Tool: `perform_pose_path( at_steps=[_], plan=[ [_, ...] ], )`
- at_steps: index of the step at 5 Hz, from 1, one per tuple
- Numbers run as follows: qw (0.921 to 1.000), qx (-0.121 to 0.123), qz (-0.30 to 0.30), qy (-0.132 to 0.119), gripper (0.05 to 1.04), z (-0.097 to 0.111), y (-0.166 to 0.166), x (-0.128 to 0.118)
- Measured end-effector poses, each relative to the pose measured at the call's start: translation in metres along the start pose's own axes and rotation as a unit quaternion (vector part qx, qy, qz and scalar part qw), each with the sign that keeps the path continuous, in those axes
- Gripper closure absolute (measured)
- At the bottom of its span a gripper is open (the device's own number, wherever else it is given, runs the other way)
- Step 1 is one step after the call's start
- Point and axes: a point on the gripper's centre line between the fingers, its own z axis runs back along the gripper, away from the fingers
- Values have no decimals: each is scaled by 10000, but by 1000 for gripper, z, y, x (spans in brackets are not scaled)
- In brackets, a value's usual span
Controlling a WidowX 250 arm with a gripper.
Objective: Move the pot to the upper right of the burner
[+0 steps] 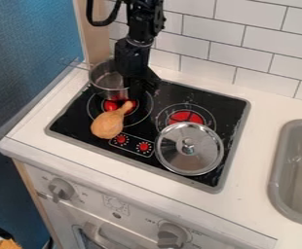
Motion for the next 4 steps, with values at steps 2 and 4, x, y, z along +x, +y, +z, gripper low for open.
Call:
perform_pose_path(
  at_steps=[2,4],
  plan=[
    [9985,-176,-451,251,1010,22,13,-10],
    [9904,-455,-1058,760,1010,79,49,-9]
  ],
)
